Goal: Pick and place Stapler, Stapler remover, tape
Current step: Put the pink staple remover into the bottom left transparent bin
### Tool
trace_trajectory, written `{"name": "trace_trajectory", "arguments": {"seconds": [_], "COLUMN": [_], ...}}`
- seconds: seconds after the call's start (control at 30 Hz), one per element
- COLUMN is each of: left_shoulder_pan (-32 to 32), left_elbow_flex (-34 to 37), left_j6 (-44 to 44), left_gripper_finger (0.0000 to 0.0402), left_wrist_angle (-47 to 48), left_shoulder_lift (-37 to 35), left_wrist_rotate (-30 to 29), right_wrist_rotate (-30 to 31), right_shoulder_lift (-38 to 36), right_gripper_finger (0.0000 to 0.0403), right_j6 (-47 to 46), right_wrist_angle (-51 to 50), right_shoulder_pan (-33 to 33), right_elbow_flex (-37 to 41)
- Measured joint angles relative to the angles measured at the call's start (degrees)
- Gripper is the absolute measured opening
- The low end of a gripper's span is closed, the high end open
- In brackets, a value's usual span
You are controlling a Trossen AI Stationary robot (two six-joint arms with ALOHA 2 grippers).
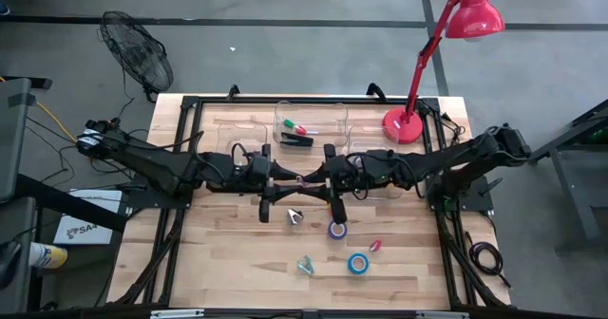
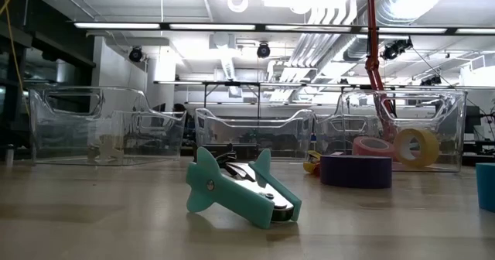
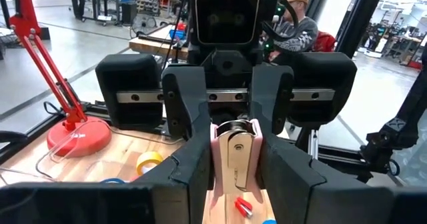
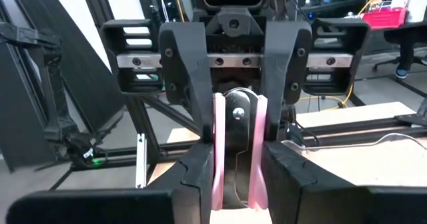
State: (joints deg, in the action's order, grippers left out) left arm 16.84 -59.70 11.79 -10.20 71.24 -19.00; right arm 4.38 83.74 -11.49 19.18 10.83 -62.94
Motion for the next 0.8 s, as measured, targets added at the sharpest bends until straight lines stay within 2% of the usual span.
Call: {"name": "trace_trajectory", "arguments": {"seconds": [0.1,0.2,0.53,0.8], "left_shoulder_pan": [0.0,0.0,0.0,0.0], "left_elbow_flex": [0.0,0.0,0.0,0.0], "left_j6": [0.0,0.2,0.1,-0.1], "left_gripper_finger": [0.0112,0.0085,0.0084,0.0084], "left_wrist_angle": [0.0,0.1,0.1,1.3], "left_shoulder_lift": [0.0,0.0,0.0,0.0], "left_wrist_rotate": [0.0,0.1,0.5,0.0], "right_wrist_rotate": [-0.1,0.0,0.6,2.4], "right_shoulder_lift": [0.0,0.0,0.0,-0.5], "right_gripper_finger": [0.0087,0.0087,0.0088,0.0137], "right_j6": [0.0,0.2,0.2,-3.0], "right_wrist_angle": [-0.1,-0.5,-0.7,-3.5], "right_shoulder_pan": [0.0,0.0,0.0,0.0], "right_elbow_flex": [0.0,0.0,0.0,0.0]}}
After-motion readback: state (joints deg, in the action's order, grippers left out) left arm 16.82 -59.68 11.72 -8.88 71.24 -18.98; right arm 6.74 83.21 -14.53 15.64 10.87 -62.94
